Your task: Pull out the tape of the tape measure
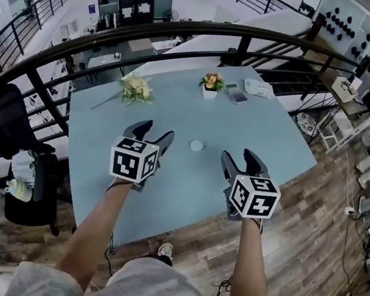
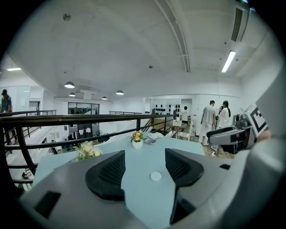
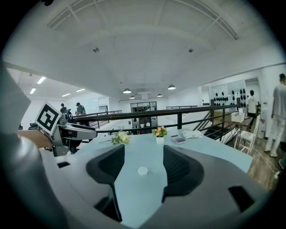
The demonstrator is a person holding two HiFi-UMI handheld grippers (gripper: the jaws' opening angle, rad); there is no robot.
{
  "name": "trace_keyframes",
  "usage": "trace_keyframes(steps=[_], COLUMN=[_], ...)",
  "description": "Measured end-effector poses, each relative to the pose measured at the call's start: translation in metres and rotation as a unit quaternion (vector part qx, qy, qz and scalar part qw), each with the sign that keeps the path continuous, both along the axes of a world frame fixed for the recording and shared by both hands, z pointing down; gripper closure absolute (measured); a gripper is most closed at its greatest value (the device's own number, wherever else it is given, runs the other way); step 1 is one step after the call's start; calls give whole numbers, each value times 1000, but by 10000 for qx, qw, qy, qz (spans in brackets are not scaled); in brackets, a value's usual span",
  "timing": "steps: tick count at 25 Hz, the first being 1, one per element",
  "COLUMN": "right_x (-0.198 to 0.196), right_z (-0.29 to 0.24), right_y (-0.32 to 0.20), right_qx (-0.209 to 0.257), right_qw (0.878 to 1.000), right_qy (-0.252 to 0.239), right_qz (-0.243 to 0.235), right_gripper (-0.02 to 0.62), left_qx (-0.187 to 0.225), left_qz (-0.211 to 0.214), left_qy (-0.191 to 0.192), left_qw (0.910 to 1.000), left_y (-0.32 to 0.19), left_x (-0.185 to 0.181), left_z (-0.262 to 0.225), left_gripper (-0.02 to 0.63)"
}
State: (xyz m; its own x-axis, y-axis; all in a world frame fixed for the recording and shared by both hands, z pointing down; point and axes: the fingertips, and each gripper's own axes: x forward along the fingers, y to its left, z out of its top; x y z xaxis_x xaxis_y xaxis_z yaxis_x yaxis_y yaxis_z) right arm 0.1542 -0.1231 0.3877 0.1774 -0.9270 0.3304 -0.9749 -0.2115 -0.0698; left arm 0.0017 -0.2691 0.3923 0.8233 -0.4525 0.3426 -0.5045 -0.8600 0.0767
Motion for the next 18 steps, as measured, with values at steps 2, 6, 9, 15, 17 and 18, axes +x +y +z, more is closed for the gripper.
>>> trace_keyframes(steps=[2,6,9,15,17,18], right_x=[2,3,6,10,11,12], right_z=[-1,1,7,10,10,10], right_y=[-12,-32,-43,-60,-65,-67], right_qx=[-11,-42,-74,-89,-74,-69], right_qw=[10000,9999,9999,9998,9997,9997], right_qy=[5,-11,-17,-17,-11,-3], right_qz=[-23,-93,-122,-190,-221,-242], right_gripper=[341,341,341,341,341,341], left_qx=[-56,-140,-158,-195,-200,-194], left_qz=[-41,-113,-135,-209,-238,-252], left_qy=[-4,-51,-84,-83,-76,-69], left_qw=[10000,9998,9997,9996,9995,9995], left_y=[-9,-25,-33,-47,-50,-52], left_x=[0,-3,-1,-1,-2,-2], left_z=[4,15,23,29,30,30], left_gripper=[327,327,327,327,327,327])
